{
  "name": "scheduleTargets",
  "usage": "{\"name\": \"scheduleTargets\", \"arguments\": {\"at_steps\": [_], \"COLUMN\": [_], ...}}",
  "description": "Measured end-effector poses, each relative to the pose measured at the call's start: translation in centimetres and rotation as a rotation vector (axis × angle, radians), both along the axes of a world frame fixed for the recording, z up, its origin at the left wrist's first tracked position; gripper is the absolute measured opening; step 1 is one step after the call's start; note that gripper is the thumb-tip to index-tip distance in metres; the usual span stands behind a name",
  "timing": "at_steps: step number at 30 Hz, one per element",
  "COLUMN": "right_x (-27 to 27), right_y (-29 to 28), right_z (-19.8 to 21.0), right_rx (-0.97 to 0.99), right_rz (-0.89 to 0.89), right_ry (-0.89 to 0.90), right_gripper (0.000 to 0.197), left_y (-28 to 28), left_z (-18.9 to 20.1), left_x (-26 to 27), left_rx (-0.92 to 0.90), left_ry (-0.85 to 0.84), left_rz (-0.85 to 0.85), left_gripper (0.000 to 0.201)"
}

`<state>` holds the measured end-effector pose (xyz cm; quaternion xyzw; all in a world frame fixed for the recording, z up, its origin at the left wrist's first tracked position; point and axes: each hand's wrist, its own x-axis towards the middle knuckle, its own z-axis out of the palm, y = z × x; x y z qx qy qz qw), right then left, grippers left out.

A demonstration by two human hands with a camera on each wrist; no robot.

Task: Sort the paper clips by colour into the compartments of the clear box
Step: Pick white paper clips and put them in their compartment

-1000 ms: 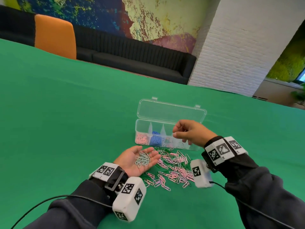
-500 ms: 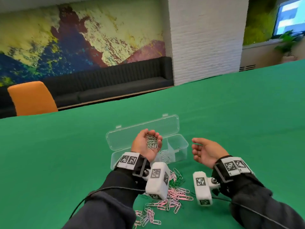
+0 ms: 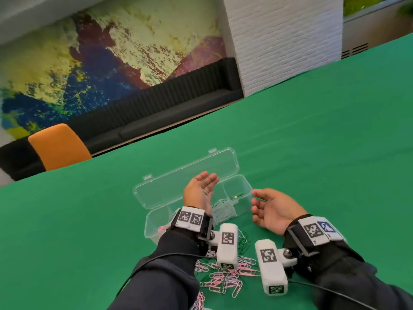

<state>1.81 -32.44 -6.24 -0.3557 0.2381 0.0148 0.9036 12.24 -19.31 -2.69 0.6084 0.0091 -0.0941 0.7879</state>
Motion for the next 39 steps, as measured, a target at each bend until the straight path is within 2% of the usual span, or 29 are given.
{"name": "scheduleTargets", "arguments": {"at_steps": [3, 5, 13, 16, 19, 22, 24, 26, 30, 37, 39], "right_x": [0.0, -0.1, -0.4, -0.4, -0.4, -0.5, -0.6, -0.6, -0.6, -0.5, -0.6], "right_y": [0.6, 0.5, 0.0, 0.0, 0.1, 0.1, 0.0, -0.1, -0.1, -0.1, 0.0], "right_z": [-0.5, -0.8, -0.7, -0.8, -0.8, -0.9, -1.0, -1.0, -0.9, -0.9, -0.8], "right_rx": [-0.024, -0.064, -0.041, -0.028, -0.019, 0.006, 0.029, 0.046, 0.045, 0.013, 0.005], "right_rz": [0.046, 0.075, 0.070, 0.058, 0.045, 0.032, 0.022, 0.024, 0.044, 0.068, 0.072], "right_ry": [0.032, 0.062, 0.046, 0.045, 0.042, 0.023, 0.007, -0.006, -0.025, -0.039, -0.036], "right_gripper": [0.014, 0.014, 0.013, 0.014, 0.013, 0.013, 0.012, 0.011, 0.010, 0.009, 0.010], "left_y": [-0.2, -0.1, 2.4, 4.0, 4.7, 3.8, 3.0, 2.4, 2.1, 4.2, 4.8], "left_z": [0.0, -0.1, 2.0, 3.2, 3.0, 1.7, 1.0, 0.4, -0.2, 0.2, 0.5], "left_x": [-0.3, -0.4, -1.2, -2.8, -4.6, -5.3, -5.4, -5.3, -4.7, -4.5, -4.7], "left_rx": [0.084, 0.176, 0.370, 0.480, 0.884, 1.363, 1.572, 1.697, 1.728, 1.521, 1.461], "left_ry": [-0.082, -0.139, -0.276, -0.383, -0.551, -0.866, -0.973, -0.981, -0.883, -0.746, -0.707], "left_rz": [-0.061, -0.119, -0.269, -0.354, -0.626, -0.906, -0.997, -1.054, -1.070, -0.948, -0.903], "left_gripper": [0.043, 0.045, 0.034, 0.026, 0.019, 0.021, 0.027, 0.026, 0.015, 0.007, 0.011]}}
